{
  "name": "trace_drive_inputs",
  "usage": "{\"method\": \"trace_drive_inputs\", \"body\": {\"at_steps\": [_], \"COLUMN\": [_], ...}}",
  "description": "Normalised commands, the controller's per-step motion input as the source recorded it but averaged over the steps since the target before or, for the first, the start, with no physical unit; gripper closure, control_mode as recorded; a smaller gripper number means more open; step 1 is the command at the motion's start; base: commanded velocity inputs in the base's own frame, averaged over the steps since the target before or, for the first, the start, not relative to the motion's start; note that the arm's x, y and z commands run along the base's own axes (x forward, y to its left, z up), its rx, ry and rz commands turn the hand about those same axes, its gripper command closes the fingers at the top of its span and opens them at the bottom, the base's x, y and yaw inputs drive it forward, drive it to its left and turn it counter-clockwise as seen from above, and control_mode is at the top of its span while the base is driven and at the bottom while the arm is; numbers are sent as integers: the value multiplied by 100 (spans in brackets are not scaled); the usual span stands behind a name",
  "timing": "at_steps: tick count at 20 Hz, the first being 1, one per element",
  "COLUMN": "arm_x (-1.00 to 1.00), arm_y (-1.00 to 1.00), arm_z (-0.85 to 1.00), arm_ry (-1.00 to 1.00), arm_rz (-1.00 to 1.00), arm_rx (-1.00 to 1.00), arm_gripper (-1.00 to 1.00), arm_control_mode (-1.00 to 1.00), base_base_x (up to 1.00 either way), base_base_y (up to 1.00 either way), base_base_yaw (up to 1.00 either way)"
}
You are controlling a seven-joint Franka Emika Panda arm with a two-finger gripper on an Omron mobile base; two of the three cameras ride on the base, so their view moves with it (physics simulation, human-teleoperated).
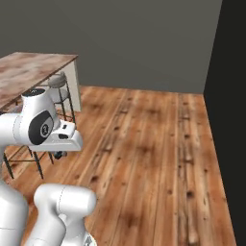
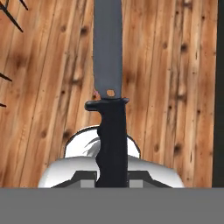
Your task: Retrieve the butter from the fridge and place it on a plate on the dining table. Then retrieve the butter knife by the fridge and place it near the plate.
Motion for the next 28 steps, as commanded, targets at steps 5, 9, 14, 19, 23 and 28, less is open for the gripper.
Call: {"method": "trace_drive_inputs", "body": {"at_steps": [5,9,14,19,23,28], "arm_x": [0,0,0,0,0,0], "arm_y": [0,0,0,0,0,0], "arm_z": [0,0,0,0,0,0], "arm_ry": [0,0,0,0,0,0], "arm_rz": [0,0,0,0,0,0], "arm_rx": [0,0,0,0,0,0], "arm_gripper": [100,100,100,100,100,100], "arm_control_mode": [100,100,100,100,100,100], "base_base_x": [100,100,100,100,100,100], "base_base_y": [-5,-3,-4,-13,-2,-3], "base_base_yaw": [0,0,0,0,0,14]}}
